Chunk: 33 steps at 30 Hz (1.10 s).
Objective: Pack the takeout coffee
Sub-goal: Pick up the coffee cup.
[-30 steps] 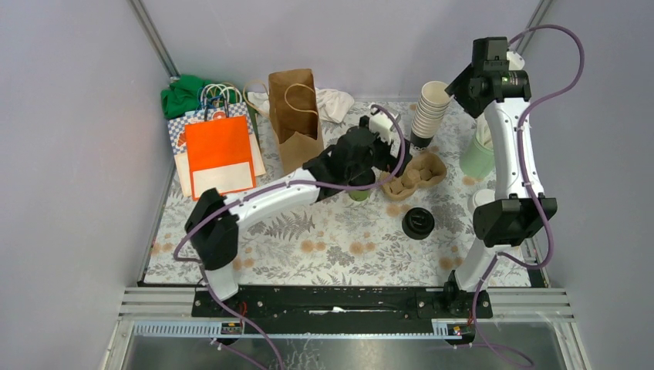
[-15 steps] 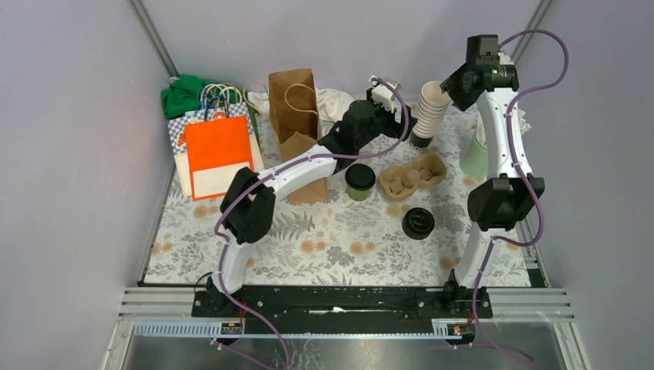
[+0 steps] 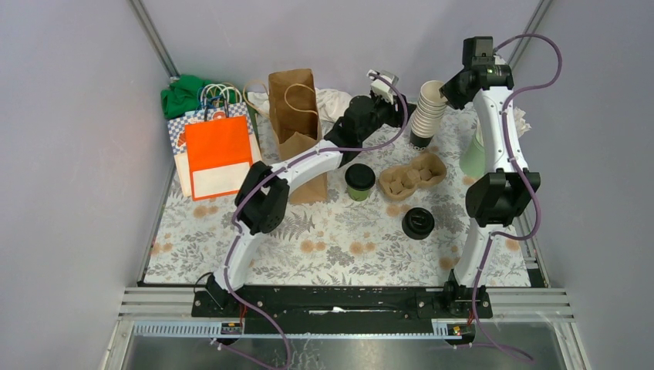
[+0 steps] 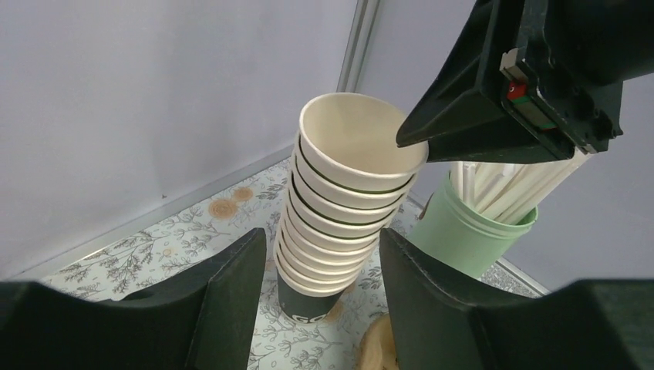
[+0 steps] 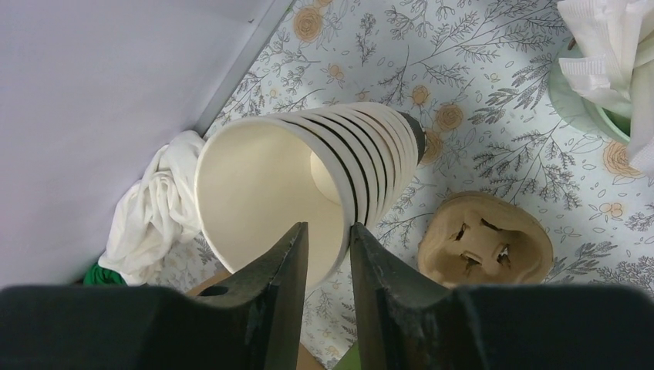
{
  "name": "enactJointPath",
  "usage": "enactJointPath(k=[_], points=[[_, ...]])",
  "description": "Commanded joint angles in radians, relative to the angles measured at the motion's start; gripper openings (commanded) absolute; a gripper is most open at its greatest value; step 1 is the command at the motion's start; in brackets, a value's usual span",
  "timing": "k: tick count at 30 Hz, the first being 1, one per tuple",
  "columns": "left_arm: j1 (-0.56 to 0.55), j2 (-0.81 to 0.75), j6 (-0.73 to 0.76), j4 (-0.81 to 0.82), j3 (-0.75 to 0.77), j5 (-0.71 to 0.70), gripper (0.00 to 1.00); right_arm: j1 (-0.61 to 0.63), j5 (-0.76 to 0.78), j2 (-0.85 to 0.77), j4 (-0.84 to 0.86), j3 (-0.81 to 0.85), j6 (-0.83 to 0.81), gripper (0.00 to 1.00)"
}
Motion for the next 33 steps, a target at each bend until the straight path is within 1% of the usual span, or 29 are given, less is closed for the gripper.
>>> enactJointPath(k=[1,2,3,6,7,9,13,21,33], points=[[0.012,0.025,-0.035,0.130,0.056,0.033,0.60,-0.004,-0.010,0.009,0.024,0.046,0.016,0.33],[0.016,0.037,-0.041,0.135,0.066,0.036,0.60,-0.004,-0.011,0.009,0.023,0.046,0.018,0.33],[0.018,0.047,-0.048,0.134,0.080,0.039,0.60,-0.004,-0.013,0.009,0.022,0.045,0.017,0.30],[0.026,0.082,-0.068,0.145,0.116,0.059,0.60,-0.004,-0.021,0.007,0.020,0.044,0.016,0.18],[0.027,0.093,-0.074,0.153,0.123,0.063,0.60,-0.004,-0.023,0.006,0.020,0.044,0.018,0.10],[0.029,0.113,-0.083,0.163,0.140,0.072,0.60,-0.004,-0.026,0.001,0.017,0.044,0.021,0.01],[0.028,0.138,-0.101,0.165,0.175,0.075,0.60,-0.004,-0.026,-0.017,0.019,0.036,0.025,0.00],[0.028,0.171,-0.118,0.177,0.192,0.063,0.59,-0.004,-0.033,-0.025,0.025,0.021,0.028,0.00],[0.030,0.267,-0.123,0.198,0.301,0.050,0.59,-0.004,-0.063,-0.032,0.036,0.003,0.039,0.00]])
